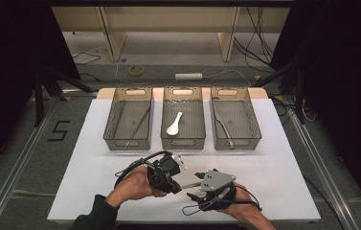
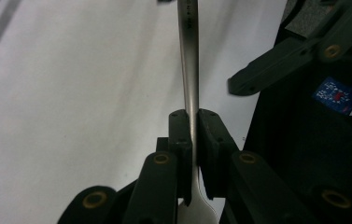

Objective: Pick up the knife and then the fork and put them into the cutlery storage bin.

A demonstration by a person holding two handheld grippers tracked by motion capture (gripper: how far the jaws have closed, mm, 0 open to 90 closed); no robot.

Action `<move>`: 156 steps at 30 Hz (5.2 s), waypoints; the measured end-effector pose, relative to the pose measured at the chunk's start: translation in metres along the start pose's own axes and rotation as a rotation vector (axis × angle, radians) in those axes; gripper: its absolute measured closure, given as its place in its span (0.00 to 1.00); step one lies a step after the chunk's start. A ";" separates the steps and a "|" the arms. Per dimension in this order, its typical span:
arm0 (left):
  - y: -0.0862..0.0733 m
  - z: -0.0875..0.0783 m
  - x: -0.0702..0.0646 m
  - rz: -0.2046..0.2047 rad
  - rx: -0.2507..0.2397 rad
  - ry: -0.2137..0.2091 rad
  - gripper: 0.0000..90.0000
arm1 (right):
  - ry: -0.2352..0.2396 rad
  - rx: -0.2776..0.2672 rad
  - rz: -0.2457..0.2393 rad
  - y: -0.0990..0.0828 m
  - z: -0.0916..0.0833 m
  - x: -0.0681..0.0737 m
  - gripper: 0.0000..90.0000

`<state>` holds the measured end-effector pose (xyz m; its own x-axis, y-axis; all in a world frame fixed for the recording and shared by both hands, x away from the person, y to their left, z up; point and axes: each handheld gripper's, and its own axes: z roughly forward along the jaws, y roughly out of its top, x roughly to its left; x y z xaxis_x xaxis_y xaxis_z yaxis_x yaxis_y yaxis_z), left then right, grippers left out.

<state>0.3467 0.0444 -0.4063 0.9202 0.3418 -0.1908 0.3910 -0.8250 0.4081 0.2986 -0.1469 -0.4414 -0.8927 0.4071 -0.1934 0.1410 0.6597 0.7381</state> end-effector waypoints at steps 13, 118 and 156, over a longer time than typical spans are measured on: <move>0.008 0.005 -0.006 0.018 0.005 -0.062 0.93 | -0.016 0.056 -0.190 0.001 0.009 0.013 0.73; -0.118 -0.052 0.035 -0.266 -0.776 0.319 0.17 | -0.335 0.179 0.601 -0.004 -0.001 -0.236 0.97; -0.117 -0.051 0.035 -0.269 -0.767 0.307 0.17 | -0.212 -0.071 0.605 0.003 -0.034 -0.182 0.43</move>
<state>0.3341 0.1755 -0.4155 0.7156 0.6792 -0.1632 0.3987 -0.2053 0.8938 0.4472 -0.2402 -0.3824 -0.5594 0.8147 0.1527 0.5578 0.2338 0.7963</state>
